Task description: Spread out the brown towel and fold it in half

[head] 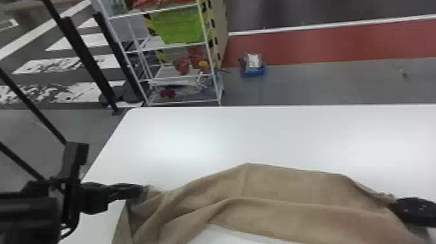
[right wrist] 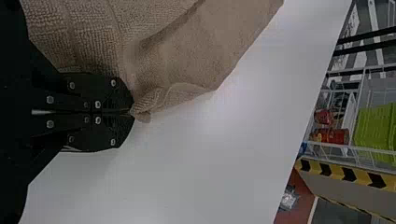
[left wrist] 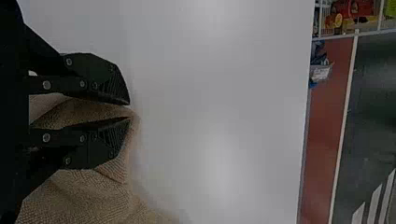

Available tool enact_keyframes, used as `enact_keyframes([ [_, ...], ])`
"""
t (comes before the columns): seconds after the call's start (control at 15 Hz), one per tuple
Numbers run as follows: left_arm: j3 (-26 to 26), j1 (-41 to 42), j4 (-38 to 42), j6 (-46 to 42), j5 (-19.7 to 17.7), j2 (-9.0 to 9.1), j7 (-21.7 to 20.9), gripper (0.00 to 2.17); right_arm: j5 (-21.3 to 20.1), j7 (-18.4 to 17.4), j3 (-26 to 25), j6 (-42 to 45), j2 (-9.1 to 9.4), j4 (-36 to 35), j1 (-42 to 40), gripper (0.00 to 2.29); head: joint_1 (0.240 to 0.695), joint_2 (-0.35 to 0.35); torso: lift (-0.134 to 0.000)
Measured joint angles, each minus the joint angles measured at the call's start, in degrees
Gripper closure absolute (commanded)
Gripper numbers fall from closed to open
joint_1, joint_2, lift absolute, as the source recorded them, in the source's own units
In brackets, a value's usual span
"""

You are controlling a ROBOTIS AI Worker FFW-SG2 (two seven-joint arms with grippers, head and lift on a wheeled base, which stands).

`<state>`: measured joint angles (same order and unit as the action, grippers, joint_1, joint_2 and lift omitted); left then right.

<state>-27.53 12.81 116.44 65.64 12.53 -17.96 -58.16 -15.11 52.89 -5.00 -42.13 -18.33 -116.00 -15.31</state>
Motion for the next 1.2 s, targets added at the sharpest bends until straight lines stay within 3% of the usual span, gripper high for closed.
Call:
enact_keyframes([
  [0.2, -1.03, 0.52, 1.94, 0.12, -0.39, 0.6, 0.2, 1.6, 0.37, -0.05, -0.54, 0.36, 0.19, -0.6, -0.45, 1.66, 0.695, 0.25, -0.124],
  [0.33, -2.38, 0.96, 3.23, 0.0, -0.89, 1.18, 0.4, 1.31, 0.88, -0.07, -1.07, 0.63, 0.22, -1.06, -0.82, 1.66, 0.695, 0.254, -0.124],
  [0.4, -2.67, 1.24, 3.77, -0.04, -1.0, 1.37, 1.23, 0.78, 1.06, -0.01, -1.31, 0.67, 0.23, -1.26, -0.98, 1.66, 0.695, 0.256, -0.124],
  [0.47, -2.72, 1.48, 4.05, -0.24, -1.0, 1.57, 2.03, 0.1, 1.15, 0.02, -1.47, 0.73, 0.23, -1.35, -1.06, 1.66, 0.695, 0.259, -0.124],
  [0.53, -2.71, 1.62, 4.1, -0.61, -0.91, 1.75, 2.38, 0.0, 1.21, 0.02, -1.57, 0.83, 0.23, -1.4, -1.16, 1.66, 0.695, 0.26, -0.124],
  [1.2, 1.64, 2.8, 1.44, -5.32, 3.63, 0.87, 3.24, 0.03, 1.77, 0.11, -1.85, 1.27, 0.16, -0.45, -0.51, 1.66, 0.695, 0.255, -0.124],
])
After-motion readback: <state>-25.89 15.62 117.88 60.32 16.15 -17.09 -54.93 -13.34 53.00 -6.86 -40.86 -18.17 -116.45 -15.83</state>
